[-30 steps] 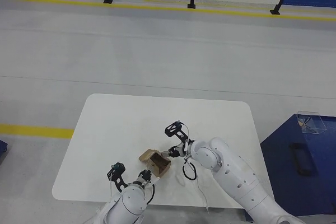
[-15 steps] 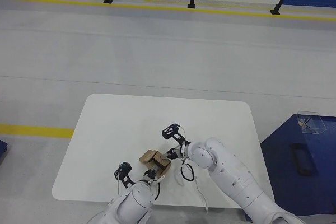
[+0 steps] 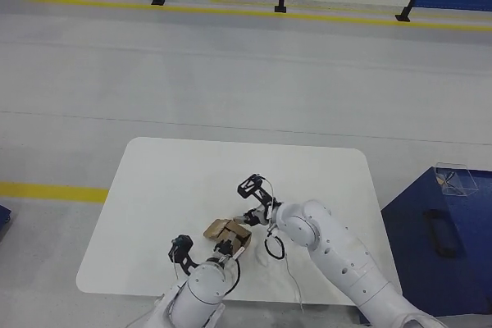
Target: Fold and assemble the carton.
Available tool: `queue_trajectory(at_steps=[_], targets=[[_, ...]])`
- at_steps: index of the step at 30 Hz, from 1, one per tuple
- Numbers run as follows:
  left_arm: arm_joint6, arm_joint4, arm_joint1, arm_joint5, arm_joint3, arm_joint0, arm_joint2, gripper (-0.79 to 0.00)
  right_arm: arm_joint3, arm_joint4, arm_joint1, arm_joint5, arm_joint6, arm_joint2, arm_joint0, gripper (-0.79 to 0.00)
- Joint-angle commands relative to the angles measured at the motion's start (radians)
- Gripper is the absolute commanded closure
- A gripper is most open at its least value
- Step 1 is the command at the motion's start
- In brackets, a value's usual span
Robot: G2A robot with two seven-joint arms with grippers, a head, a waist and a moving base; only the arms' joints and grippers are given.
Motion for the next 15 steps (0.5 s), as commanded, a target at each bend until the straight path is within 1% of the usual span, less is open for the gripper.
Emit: queue_trajectory(at_steps=[1,3,5,8,9,11,15], targets=[[-0.003,-0.019,-0.001,0.000,-0.041,0.014,-0.012,-0.785,-0.022,0.038,0.012,-0.048,0.004,0.047,-0.012,-0.785],[-0.010,-0.047,-0.003,0.000,-0.078,0.024,-0.030,-0.785,-0.048,0.046,0.029,-0.110,0.019,0.098,-0.032,-0.785],[-0.017,-0.087,-0.007,0.000,-0.110,0.031,-0.051,-0.785,-0.071,0.030,0.049,-0.199,0.046,0.140,-0.062,-0.785],[-0.021,-0.133,-0.012,0.000,-0.135,0.036,-0.077,-0.785,-0.102,0.009,0.076,-0.317,0.075,0.196,-0.109,-0.785],[-0.022,-0.143,-0.013,0.000,-0.136,0.038,-0.082,-0.785,-0.105,0.013,0.082,-0.336,0.079,0.211,-0.126,-0.785],[-0.022,-0.143,-0.013,0.000,-0.136,0.038,-0.082,-0.785,-0.117,0.030,0.088,-0.297,0.047,0.245,-0.146,-0.785],[-0.022,-0.143,-0.013,0.000,-0.136,0.038,-0.082,-0.785,-0.117,0.030,0.088,-0.297,0.047,0.245,-0.146,-0.785]])
